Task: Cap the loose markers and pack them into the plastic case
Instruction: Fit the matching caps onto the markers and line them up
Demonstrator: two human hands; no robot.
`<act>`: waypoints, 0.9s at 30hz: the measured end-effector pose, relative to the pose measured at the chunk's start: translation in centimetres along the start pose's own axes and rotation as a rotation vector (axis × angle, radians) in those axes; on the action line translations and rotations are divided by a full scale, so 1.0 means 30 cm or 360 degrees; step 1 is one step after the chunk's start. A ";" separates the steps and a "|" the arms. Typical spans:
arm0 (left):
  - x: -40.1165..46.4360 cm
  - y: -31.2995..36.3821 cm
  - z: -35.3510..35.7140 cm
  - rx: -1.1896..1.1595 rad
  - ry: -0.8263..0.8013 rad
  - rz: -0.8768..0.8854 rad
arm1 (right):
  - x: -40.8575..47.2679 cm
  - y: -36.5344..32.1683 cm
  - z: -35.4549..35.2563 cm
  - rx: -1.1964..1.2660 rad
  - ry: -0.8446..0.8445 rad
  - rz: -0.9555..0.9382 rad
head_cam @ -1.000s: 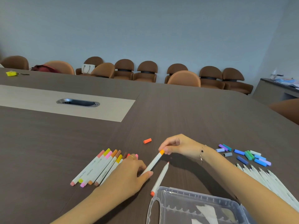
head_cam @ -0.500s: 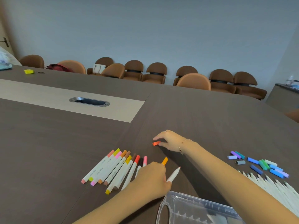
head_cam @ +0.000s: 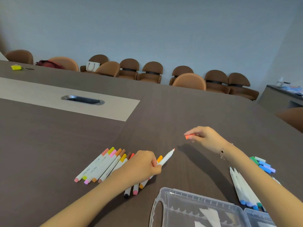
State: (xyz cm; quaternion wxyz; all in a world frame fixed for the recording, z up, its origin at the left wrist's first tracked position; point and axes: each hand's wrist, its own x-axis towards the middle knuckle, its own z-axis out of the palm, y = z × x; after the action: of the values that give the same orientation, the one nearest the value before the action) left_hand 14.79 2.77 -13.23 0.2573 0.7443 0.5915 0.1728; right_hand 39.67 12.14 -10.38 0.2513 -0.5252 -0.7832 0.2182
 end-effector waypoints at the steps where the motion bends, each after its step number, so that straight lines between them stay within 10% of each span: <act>1: -0.002 0.001 -0.006 -0.0025 -0.0008 0.0022 | -0.038 -0.010 -0.015 0.0148 -0.0038 0.0025; 27: -0.022 0.051 0.014 -0.0170 -0.0032 0.0216 | -0.185 -0.095 0.018 0.0542 -0.0205 -0.0055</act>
State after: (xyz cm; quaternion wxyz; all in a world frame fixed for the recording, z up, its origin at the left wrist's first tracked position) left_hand 16.07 1.79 -12.66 0.2903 0.7695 0.5271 0.2138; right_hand 39.11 5.91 -9.97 0.2896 -0.4464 -0.7584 0.3765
